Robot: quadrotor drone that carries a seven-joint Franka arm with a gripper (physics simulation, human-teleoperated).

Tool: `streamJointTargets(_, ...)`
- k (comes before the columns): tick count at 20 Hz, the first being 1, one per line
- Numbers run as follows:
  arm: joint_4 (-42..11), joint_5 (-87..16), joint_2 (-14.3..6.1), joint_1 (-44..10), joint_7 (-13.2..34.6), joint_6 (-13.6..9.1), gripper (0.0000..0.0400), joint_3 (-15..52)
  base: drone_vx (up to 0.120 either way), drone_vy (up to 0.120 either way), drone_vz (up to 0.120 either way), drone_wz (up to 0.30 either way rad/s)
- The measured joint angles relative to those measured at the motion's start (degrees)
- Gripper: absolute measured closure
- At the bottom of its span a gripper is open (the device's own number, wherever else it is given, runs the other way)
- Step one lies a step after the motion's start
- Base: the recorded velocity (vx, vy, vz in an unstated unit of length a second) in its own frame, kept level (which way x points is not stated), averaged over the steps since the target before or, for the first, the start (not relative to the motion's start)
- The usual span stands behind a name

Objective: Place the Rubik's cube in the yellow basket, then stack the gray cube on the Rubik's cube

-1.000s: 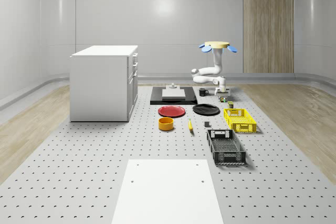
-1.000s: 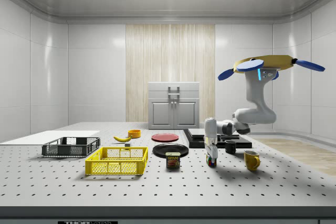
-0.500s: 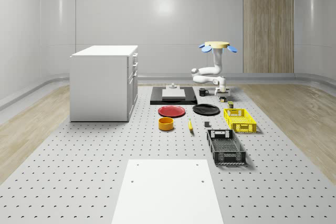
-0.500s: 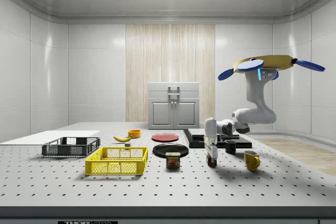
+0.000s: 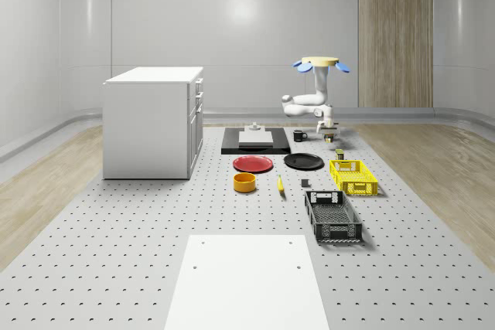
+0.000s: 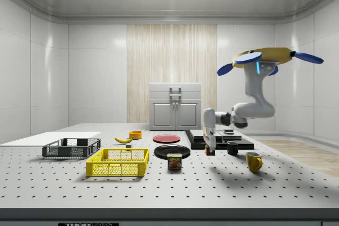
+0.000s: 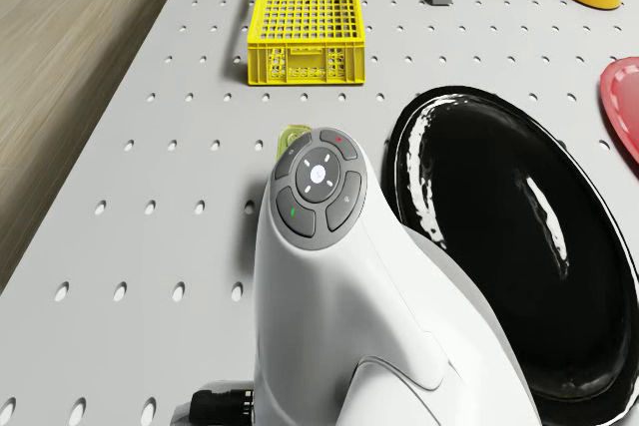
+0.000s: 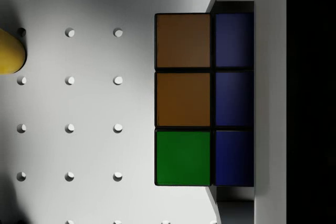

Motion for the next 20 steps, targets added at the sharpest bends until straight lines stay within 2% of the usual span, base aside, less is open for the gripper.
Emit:
streamJointTargets(6, -0.1, 1.3, -0.8, -0.3, 0.3, 0.5, 0.0075, 1.1, 0.12, 0.0, 0.12, 0.0)
streamJointTargets(8, -0.1, 1.6, -1.2, -0.4, 0.4, 0.7, 0.0075, 1.3, 0.12, 0.02, 0.02, 0.0)
streamJointTargets(20, 0.0, 2.6, -2.9, -0.8, 0.8, 2.3, 0.0075, 1.8, 0.12, 0.12, 0.0, 0.0)
